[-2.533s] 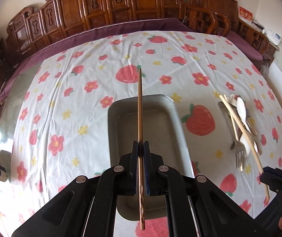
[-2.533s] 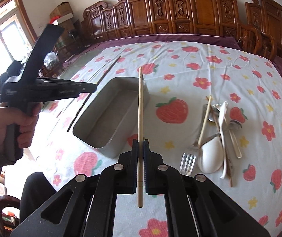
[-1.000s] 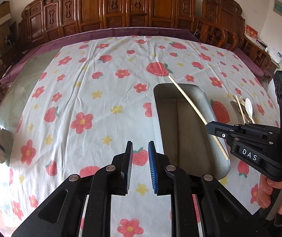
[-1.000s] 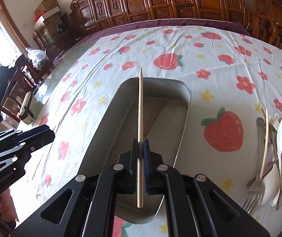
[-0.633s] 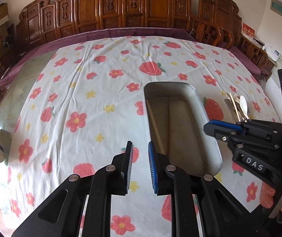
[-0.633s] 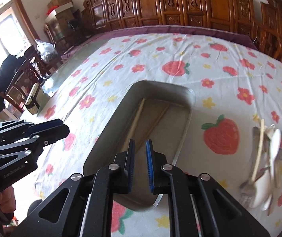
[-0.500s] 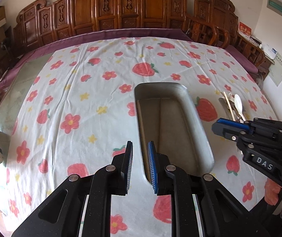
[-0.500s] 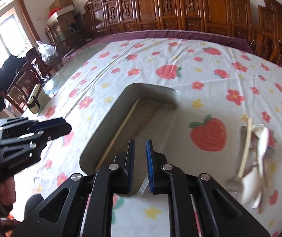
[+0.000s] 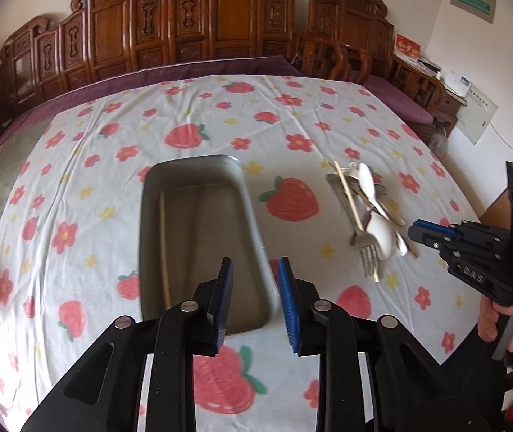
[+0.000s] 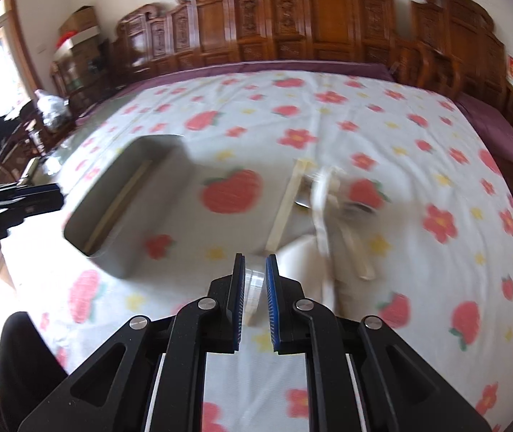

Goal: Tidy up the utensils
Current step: 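Grasp the white plastic spoon with the right gripper and lift it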

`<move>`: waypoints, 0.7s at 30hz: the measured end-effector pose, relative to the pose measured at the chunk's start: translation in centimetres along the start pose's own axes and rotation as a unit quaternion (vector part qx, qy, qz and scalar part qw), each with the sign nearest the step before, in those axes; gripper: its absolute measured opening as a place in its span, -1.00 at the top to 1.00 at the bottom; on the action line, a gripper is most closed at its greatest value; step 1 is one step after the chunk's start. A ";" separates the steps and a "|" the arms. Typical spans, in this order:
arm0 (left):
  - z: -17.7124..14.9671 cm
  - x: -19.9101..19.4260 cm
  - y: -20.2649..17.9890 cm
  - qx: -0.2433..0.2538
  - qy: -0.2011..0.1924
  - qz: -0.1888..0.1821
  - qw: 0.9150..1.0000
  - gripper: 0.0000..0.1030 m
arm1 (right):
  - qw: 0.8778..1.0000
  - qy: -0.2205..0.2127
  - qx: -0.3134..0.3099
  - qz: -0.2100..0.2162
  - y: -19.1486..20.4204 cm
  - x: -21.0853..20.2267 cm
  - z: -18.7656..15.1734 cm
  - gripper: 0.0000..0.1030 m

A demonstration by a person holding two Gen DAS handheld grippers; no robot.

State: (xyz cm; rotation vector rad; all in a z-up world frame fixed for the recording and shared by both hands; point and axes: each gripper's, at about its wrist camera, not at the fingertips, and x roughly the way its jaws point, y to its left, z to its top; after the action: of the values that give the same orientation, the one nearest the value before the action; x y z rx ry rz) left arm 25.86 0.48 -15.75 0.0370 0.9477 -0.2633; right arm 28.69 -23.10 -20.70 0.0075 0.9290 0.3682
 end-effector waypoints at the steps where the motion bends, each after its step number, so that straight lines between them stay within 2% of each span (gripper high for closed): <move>1: -0.1 0.1 -0.6 0.003 -0.002 -0.001 1.000 0.36 | 1.000 0.002 0.002 -0.004 -0.8 0.3 -0.2 0.74; 4: -0.6 0.4 -2.7 0.018 -0.006 0.007 1.000 0.06 | 1.000 0.009 0.002 -0.011 -2.8 1.4 -0.8 0.74; 6: -1.0 0.7 -3.9 0.026 -0.004 0.003 1.000 -0.01 | 1.000 0.022 0.005 -0.017 -4.1 2.4 -1.1 0.74; 8: -1.4 0.9 -5.0 0.034 -0.007 0.003 0.999 -0.18 | 0.999 0.029 0.009 -0.023 -4.8 3.2 -1.2 0.73; 9: -1.6 0.9 -5.6 0.040 -0.008 0.002 0.999 -0.21 | 0.999 0.032 0.013 -0.025 -5.4 3.6 -1.2 0.65; 14: -2.2 1.5 -7.3 0.049 -0.002 -0.008 0.999 -0.23 | 0.999 0.034 0.029 -0.014 -6.5 4.6 -0.6 0.62; 21: -2.6 2.2 -7.7 0.045 0.006 -0.012 0.999 -0.24 | 0.999 0.049 0.015 -0.007 -5.6 6.3 1.4 0.62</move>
State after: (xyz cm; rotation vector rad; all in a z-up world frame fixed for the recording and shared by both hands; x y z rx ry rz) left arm 23.19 -7.07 -18.38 0.1104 0.9491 -0.3285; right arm 34.92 -26.12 -25.73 0.0098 1.0305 0.3448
